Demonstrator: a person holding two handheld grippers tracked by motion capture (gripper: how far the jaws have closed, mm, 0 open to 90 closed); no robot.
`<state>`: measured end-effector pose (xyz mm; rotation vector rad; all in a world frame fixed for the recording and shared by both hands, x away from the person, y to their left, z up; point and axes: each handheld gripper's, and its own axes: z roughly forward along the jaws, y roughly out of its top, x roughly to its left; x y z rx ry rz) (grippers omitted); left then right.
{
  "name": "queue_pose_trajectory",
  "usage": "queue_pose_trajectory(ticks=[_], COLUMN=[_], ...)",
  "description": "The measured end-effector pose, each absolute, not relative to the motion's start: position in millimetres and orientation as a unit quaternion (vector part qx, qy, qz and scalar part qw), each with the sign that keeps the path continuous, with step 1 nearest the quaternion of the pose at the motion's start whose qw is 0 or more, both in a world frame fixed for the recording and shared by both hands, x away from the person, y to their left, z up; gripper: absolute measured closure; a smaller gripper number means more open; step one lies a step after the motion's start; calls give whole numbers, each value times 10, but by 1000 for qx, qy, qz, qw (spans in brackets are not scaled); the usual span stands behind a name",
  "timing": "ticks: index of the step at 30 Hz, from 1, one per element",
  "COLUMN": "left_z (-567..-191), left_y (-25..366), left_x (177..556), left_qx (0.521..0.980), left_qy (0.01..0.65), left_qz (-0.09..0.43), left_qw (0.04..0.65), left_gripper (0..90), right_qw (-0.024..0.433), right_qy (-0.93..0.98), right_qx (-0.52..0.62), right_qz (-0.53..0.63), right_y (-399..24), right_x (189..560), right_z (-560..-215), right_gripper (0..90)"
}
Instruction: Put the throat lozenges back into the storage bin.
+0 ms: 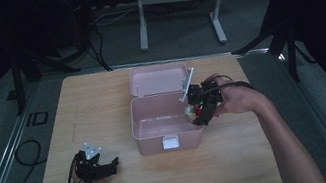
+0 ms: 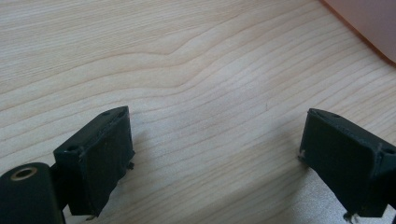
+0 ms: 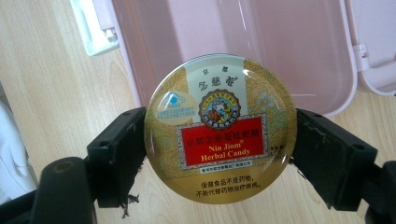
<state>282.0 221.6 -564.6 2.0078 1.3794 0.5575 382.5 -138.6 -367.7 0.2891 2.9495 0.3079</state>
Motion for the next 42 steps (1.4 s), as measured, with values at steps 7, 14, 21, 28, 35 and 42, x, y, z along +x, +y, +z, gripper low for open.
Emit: queue_pose_trajectory(ticks=[7,14,21,28,35,42], left_z=[-5646,-5646,-5646,-5646,-5646,-5646], left_y=[2216,2215,2215,2215,2215,2215], left_x=[2820,2820,2820,2820,2820,2820], left_qx=[762,762,762,762,762,762], left_qy=[524,524,524,524,524,524], left_qz=[212,212,212,212,212,212], left_qw=[316,316,316,316,316,316], left_gripper=[98,99,98,99,98,98], right_qw=[78,74,74,74,70,72], right_qy=[987,988,989,990,992,991], right_qx=[94,92,87,86,82,85], right_qz=[100,96,91,83,71,69], right_y=[-1338,-1285,-1217,-1162,-1099,-1064], right_x=[3835,3853,3848,3865,3871,3894], right_z=[-3688,-3732,-3738,-3770,-3838,-3861], right_gripper=[207,207,207,207,207,206])
